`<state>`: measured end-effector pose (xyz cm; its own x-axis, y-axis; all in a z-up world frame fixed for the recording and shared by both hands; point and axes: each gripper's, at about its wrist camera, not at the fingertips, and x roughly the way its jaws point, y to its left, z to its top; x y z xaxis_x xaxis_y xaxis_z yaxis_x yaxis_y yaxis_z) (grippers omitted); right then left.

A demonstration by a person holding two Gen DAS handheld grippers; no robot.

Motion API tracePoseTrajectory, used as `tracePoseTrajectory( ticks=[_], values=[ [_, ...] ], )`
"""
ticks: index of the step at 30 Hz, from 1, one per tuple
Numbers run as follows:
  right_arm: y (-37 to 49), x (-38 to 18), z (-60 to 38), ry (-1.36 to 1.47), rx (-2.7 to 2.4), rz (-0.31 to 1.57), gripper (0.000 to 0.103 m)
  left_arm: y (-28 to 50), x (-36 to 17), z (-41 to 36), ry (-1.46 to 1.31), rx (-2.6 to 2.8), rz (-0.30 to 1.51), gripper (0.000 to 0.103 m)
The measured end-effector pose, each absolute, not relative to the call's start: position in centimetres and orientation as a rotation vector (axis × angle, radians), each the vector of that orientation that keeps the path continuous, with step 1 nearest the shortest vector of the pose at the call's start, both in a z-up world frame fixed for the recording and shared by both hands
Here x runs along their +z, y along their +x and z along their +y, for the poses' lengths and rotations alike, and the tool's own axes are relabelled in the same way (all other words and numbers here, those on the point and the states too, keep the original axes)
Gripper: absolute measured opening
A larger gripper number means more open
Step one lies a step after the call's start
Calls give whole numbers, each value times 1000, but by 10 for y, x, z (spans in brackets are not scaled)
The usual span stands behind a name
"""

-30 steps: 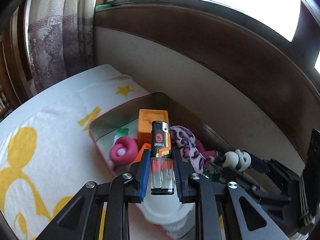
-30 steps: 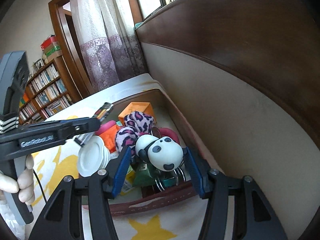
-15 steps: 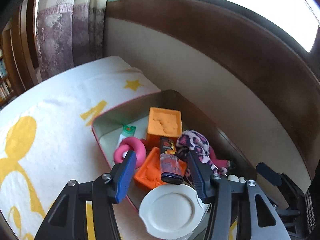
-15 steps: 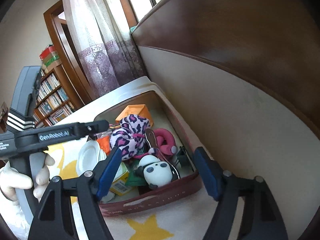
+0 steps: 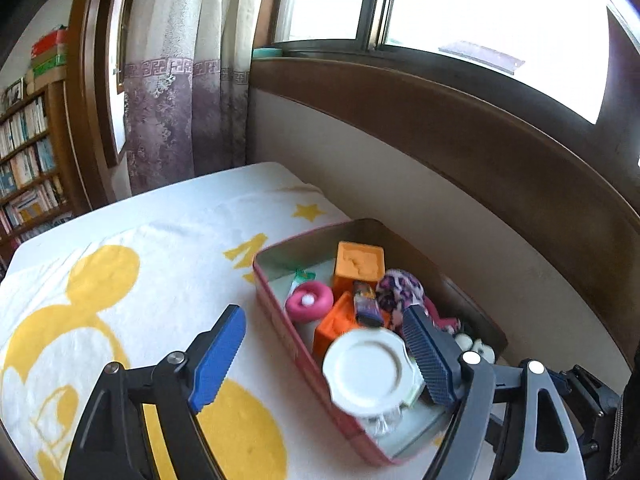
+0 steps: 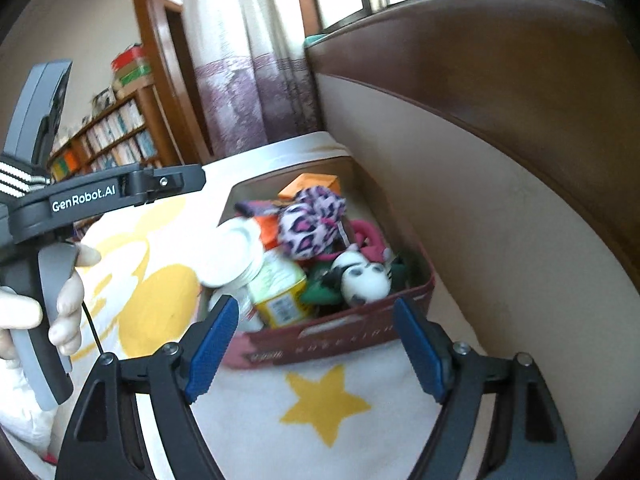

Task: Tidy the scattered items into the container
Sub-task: 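Carry the lighter and panda figure into the pink tin and release, then withdraw both grippers from the tin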

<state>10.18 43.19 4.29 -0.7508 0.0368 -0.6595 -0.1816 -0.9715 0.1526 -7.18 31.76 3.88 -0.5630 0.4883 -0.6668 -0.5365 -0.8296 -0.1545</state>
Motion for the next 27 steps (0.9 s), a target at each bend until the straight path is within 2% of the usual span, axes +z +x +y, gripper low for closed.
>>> tracePoseTrajectory(
  ticks=[5, 9, 14, 16, 27],
  values=[
    [111, 39, 421, -1082, 2804, 275, 83, -53, 33, 308, -1006, 2388, 95, 83],
    [120, 39, 418, -1078, 2788, 284, 83, -39, 29, 308, -993, 2408, 117, 98],
    [130, 43, 414, -1059, 2772, 261, 83, -28, 32, 307, -970, 2418, 93, 98],
    [133, 46, 414, -1049, 2765, 254, 83, -25, 34, 308, -964, 2444, 113, 102],
    [140, 48, 420, -1022, 2760, 250, 83, -17, 32, 318, -974, 2432, 144, 102]
  ],
)
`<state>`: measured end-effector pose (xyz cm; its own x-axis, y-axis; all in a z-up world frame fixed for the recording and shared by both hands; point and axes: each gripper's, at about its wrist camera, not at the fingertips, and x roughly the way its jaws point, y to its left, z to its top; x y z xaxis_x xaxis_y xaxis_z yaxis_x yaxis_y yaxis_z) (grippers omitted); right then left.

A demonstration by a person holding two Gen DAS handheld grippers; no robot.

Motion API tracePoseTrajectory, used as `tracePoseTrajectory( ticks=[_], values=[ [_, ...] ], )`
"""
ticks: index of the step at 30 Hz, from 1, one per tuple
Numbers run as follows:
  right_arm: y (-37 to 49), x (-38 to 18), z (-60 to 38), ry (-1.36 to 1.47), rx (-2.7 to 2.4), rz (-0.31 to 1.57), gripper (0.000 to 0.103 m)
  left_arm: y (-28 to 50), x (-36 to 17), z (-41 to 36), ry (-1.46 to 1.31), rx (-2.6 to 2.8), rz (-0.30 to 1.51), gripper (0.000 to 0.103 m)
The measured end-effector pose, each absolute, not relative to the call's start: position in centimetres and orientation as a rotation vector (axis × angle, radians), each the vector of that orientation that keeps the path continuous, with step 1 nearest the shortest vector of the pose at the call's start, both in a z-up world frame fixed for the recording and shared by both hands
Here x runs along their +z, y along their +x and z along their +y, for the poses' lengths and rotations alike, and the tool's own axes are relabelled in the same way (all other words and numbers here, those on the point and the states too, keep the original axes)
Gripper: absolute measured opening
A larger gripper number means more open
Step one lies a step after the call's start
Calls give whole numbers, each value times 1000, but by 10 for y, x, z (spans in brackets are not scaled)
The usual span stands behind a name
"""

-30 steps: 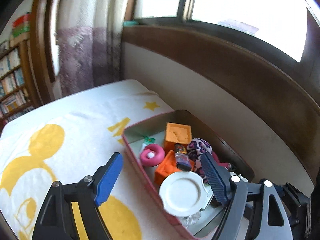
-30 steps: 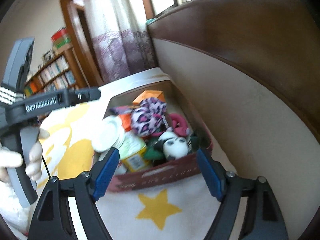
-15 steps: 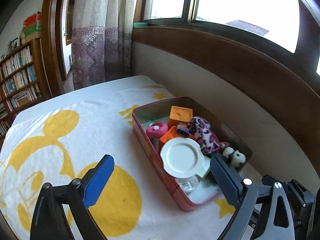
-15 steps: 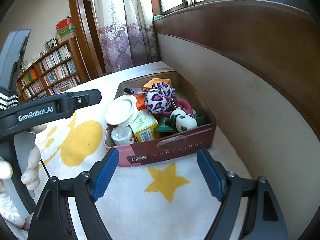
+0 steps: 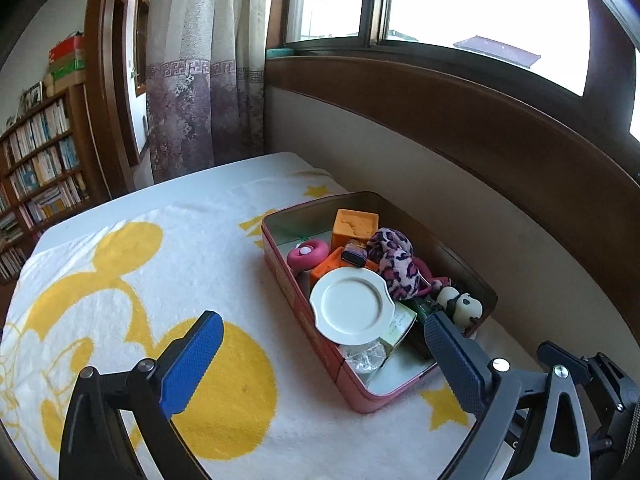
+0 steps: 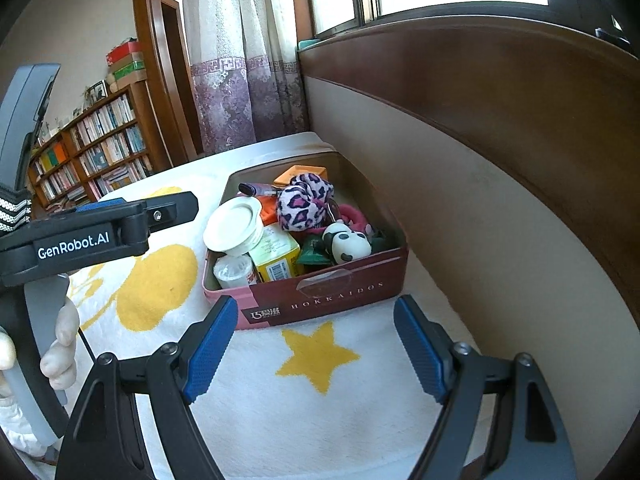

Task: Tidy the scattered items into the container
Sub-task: 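Withdraw both grippers from the tin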

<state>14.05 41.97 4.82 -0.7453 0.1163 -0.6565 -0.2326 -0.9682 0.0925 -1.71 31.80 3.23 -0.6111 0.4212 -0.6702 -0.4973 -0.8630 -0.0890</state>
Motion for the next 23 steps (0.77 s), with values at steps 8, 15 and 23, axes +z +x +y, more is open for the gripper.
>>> tracePoseTrajectory(
  ticks=[8, 15, 23],
  values=[
    [143, 44, 427, -1015, 2748, 248, 83, -16, 29, 328, -986, 2425, 164, 102],
    [143, 42, 433, -1016, 2742, 238, 83, -14, 22, 340, -1027, 2401, 211, 102],
    [142, 35, 435, -1032, 2736, 275, 83, -15, 18, 338, -1039, 2365, 198, 102]
  ],
)
